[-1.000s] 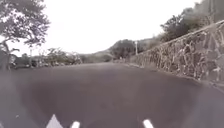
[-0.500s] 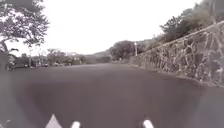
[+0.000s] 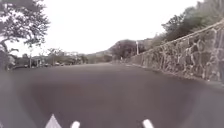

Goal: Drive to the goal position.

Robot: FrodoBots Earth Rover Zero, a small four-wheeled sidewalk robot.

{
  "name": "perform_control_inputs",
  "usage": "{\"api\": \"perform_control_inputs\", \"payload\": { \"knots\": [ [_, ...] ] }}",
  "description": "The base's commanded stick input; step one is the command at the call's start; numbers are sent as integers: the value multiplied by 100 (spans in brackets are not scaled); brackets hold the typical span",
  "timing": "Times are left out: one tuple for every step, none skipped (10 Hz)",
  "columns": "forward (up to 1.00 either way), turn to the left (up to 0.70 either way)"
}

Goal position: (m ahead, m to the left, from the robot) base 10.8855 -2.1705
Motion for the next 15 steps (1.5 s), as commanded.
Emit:
{"api": "perform_control_inputs", "payload": {
  "knots": [
    [50,0],
    [50,0],
    [50,0],
    [50,0],
    [50,0],
    [50,0],
    [50,0],
    [50,0],
    [50,-3],
    [50,-12],
    [50,-21],
    [50,-30],
    [50,-39],
    [50,-48],
    [50,0]
  ]
}}
